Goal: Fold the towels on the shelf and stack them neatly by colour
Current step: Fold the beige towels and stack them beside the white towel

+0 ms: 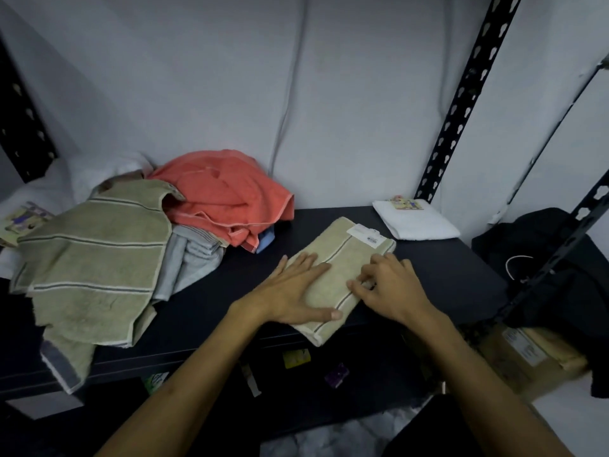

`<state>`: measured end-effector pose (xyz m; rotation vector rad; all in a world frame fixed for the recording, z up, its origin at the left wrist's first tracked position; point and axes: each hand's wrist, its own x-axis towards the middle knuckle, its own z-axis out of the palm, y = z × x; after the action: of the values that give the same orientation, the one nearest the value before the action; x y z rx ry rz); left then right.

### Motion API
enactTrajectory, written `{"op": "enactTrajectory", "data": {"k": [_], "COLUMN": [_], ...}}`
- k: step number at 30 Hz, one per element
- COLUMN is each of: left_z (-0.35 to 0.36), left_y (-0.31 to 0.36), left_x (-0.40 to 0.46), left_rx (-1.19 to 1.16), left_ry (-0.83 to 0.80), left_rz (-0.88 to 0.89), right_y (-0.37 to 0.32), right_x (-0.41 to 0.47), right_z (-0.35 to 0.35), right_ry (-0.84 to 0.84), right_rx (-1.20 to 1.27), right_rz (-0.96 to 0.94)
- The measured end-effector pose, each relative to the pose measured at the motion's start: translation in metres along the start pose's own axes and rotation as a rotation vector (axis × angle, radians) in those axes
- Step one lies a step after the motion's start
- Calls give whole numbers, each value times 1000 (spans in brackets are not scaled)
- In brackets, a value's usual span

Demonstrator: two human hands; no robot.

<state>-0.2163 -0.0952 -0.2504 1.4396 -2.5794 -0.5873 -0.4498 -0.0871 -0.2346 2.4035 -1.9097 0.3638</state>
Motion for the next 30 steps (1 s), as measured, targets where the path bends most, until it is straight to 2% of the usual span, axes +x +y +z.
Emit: {"op": "enactTrajectory", "data": {"k": [4, 7, 9, 11, 13, 16, 18, 20, 22, 25, 30], "left_z": [-23, -43, -59, -75, -88, -93, -85, -68, -42, 5, 36], "left_y": [-20, -33, -45, -55, -56, -35, -5, 34, 73, 94, 72], "left_x": [-1, 0, -2, -7, -12, -13, -4, 14, 39, 75, 81], "left_rx": [-66, 21, 117, 176, 221, 331, 346, 217, 79, 58, 162], "left_ry": [-173, -250, -249, -229, -238, -290, -209, -19, 120, 127, 129], "left_rz": [74, 40, -71, -188, -233, -265, -180, -50, 10, -35, -107], "right_y": [7, 24, 37, 45, 42, 34, 34, 36, 40, 40, 50], "right_x": [28, 44, 39, 22, -1, -26, -24, -9, 8, 12, 5], "right_z": [-13, -10, -1, 6, 0, -21, -36, -36, -24, 12, 36], "right_ry": [65, -71, -124, -52, -6, -75, -88, -18, 30, -53, -87], "right_rx": [55, 171, 84, -16, -99, -220, -195, -28, 185, 325, 175], "right_rz": [-105, -30, 64, 132, 169, 191, 174, 140, 143, 104, 139]}}
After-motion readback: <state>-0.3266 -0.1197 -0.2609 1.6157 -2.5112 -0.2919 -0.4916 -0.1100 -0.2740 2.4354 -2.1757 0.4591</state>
